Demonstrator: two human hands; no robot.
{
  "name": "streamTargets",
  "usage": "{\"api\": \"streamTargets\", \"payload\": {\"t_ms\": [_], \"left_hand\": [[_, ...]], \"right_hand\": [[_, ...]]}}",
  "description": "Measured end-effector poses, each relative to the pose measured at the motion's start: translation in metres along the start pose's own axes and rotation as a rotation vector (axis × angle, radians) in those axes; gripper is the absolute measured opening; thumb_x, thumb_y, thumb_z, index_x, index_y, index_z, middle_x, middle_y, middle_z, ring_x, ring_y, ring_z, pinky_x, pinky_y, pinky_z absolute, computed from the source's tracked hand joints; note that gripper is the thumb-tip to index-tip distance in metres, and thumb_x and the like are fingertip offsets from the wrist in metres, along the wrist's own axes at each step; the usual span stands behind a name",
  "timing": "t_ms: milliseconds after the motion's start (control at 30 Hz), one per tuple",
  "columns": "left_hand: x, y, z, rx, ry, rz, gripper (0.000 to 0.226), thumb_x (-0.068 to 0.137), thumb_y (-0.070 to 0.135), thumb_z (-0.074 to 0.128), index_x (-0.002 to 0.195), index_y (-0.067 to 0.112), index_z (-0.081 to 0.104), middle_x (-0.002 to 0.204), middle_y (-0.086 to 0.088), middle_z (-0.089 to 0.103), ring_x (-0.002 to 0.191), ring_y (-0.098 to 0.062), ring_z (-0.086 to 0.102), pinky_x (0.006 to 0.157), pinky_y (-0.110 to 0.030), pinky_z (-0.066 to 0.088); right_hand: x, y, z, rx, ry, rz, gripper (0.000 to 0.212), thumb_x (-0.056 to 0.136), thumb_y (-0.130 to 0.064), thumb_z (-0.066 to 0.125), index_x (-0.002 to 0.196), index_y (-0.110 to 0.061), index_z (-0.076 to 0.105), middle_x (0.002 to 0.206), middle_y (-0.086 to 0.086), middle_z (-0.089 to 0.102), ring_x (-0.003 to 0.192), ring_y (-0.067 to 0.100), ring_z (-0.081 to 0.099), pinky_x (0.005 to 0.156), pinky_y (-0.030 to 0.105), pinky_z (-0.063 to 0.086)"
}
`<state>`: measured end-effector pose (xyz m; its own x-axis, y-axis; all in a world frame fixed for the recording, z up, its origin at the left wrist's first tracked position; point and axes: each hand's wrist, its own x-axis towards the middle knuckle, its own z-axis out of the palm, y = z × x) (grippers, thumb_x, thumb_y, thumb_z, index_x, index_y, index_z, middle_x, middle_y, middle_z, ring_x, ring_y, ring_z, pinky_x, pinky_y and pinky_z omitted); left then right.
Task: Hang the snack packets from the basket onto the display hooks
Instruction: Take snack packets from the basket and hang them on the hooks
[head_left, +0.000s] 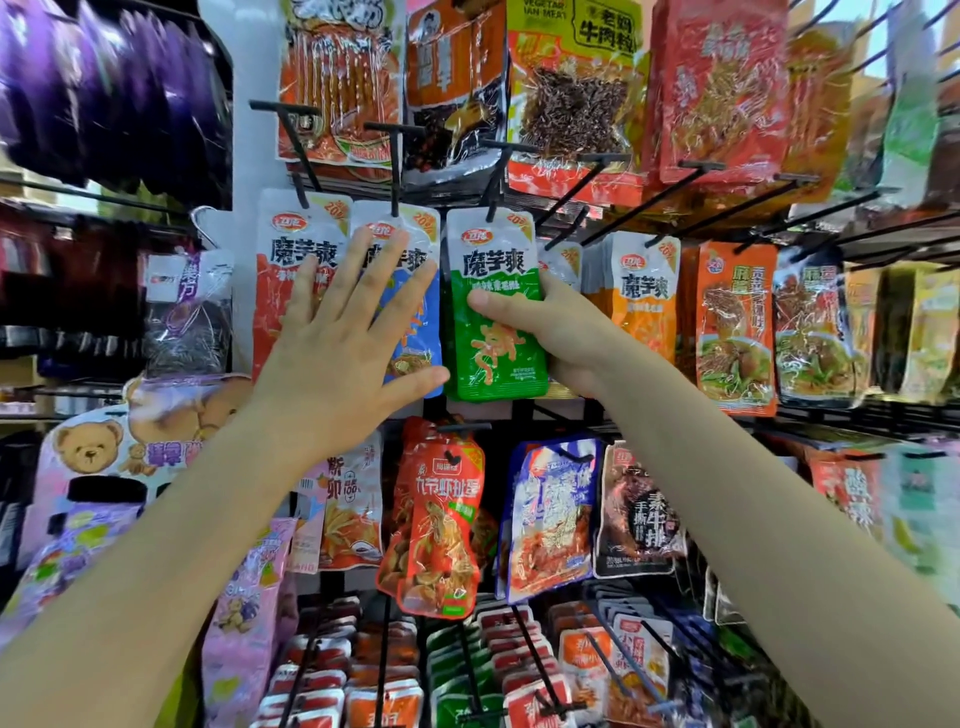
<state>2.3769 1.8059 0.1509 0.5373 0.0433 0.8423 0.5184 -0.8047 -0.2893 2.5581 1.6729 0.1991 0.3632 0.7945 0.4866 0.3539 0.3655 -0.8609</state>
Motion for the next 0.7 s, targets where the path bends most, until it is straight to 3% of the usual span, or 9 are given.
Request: {"api": "streamTargets", "payload": {"t_ms": [100, 267, 433, 533, 600, 700], "left_hand": [[0.0, 0.0, 0.0, -0.011, 0.008, 0.001, 0.086, 0.089, 0.079, 0.012, 0.159, 0.034, -0.011, 0.169, 0.001, -0.016, 0.154, -0.018, -0.022, 0.123, -0.052, -0.01], [-0.002, 0.001, -0.002, -0.032, 0.035, 0.003, 0.085, 0.091, 0.078, 0.014, 0.161, 0.032, -0.004, 0.17, -0.001, -0.01, 0.155, -0.019, -0.017, 0.124, -0.053, -0.007], [-0.001, 0.001, -0.002, -0.014, 0.035, 0.011, 0.086, 0.091, 0.078, 0.014, 0.161, 0.03, -0.002, 0.17, -0.003, -0.01, 0.155, -0.02, -0.017, 0.123, -0.054, -0.007], [-0.001, 0.001, -0.002, -0.008, 0.023, 0.008, 0.087, 0.09, 0.079, 0.012, 0.161, 0.032, -0.004, 0.17, -0.003, -0.011, 0.155, -0.021, -0.019, 0.123, -0.055, -0.007], [-0.001, 0.001, -0.002, 0.002, 0.008, 0.008, 0.086, 0.089, 0.079, 0.01, 0.161, 0.034, -0.006, 0.169, -0.003, -0.013, 0.154, -0.022, -0.02, 0.123, -0.056, -0.007], [0.0, 0.001, 0.0, 0.034, -0.002, 0.007, 0.085, 0.088, 0.081, 0.006, 0.159, 0.038, -0.01, 0.169, -0.003, -0.016, 0.153, -0.023, -0.023, 0.121, -0.057, -0.009]], "right_hand": [[-0.002, 0.0, 0.0, -0.015, 0.011, -0.013, 0.055, 0.085, -0.019, 0.08, 0.13, -0.012, 0.05, 0.116, 0.012, 0.073, 0.097, 0.027, 0.075, 0.079, 0.042, 0.062], [-0.007, 0.004, 0.006, -0.212, 0.115, -0.076, 0.093, 0.071, -0.057, 0.084, 0.144, -0.017, 0.041, 0.126, 0.003, 0.068, 0.105, 0.02, 0.072, 0.092, 0.046, 0.059], [-0.018, 0.009, 0.013, -0.386, 0.208, -0.075, 0.063, 0.092, -0.058, 0.061, 0.138, -0.017, 0.045, 0.127, -0.001, 0.062, 0.108, 0.013, 0.064, 0.089, 0.033, 0.056], [-0.015, 0.009, 0.019, -0.361, 0.215, -0.067, 0.056, 0.095, -0.059, 0.055, 0.132, -0.017, 0.048, 0.125, -0.001, 0.062, 0.11, 0.016, 0.064, 0.094, 0.037, 0.054], [-0.013, 0.009, 0.023, -0.343, 0.228, -0.057, 0.064, 0.094, -0.066, 0.05, 0.135, -0.017, 0.048, 0.129, 0.0, 0.061, 0.115, 0.019, 0.062, 0.102, 0.043, 0.051], [-0.015, 0.008, 0.029, -0.34, 0.236, -0.02, 0.097, 0.078, -0.086, 0.043, 0.146, -0.016, 0.045, 0.14, 0.002, 0.058, 0.125, 0.022, 0.057, 0.108, 0.047, 0.045]]}}
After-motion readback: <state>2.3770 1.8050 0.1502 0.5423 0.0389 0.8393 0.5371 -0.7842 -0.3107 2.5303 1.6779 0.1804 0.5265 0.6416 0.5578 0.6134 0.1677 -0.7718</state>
